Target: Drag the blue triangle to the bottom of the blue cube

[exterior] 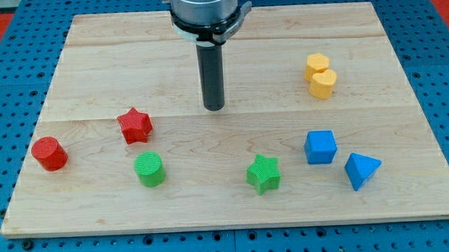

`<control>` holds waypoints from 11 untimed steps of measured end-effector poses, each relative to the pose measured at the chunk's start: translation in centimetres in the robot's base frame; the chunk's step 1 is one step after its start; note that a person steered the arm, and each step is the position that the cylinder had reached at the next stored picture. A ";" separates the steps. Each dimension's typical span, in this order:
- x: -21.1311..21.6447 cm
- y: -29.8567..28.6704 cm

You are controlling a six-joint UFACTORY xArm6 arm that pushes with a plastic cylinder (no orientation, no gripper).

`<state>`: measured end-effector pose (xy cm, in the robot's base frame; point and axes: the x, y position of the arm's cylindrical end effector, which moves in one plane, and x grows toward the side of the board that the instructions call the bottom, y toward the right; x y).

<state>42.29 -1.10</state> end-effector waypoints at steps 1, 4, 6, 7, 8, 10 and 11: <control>0.4 5.5; 7.4 18.5; 14.6 19.7; 16.6 22.6; 17.6 24.0; 18.0 15.8; 16.2 15.6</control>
